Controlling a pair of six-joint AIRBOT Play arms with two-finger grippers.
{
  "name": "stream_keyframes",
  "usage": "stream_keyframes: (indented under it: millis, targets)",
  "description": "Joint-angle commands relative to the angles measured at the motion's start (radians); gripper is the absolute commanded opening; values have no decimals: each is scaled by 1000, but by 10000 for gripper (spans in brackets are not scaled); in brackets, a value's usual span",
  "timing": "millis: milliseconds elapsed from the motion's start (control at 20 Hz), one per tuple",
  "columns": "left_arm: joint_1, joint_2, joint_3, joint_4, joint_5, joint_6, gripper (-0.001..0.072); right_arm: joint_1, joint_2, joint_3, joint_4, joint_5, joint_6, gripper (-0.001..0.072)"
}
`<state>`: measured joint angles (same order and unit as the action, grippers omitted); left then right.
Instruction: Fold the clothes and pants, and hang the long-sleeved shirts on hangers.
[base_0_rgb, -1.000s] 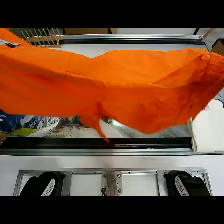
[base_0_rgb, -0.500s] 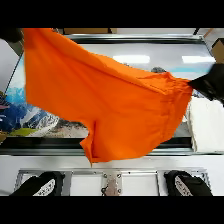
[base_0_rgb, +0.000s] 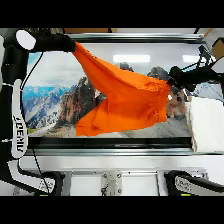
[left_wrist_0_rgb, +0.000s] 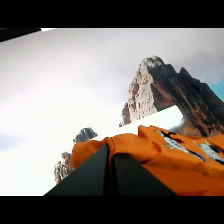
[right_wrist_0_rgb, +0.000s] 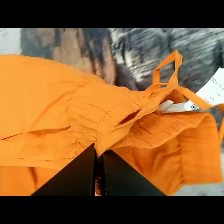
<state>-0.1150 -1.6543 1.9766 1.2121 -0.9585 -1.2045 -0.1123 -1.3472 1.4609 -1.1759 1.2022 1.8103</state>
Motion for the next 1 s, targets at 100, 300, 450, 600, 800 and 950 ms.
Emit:
stream_keyframes:
  millis: [100, 300, 450, 600, 800, 950]
  targets:
    - [7, 90, -225, 69, -49, -36, 3, 1, -3, -3, -167, 11, -109, 9]
    - [-3, 308, -634, 106, 34, -40, 4, 2, 69, -118, -245, 91, -144, 9]
    - [-3, 439, -915, 103, 100, -40, 5, 2, 169, -293, -265, 85, -143, 9]
    - [-3, 517, -1113, 97, 195, -41, 5, 2, 249, -460, -264, 69, -142, 9]
    - [-43, 537, -1250, 97, 274, -40, 6, 2, 307, -629, -241, 47, -131, 10]
    - [-78, 538, -1308, 98, 361, -40, 5, 3, 312, -703, -217, 39, -132, 10]
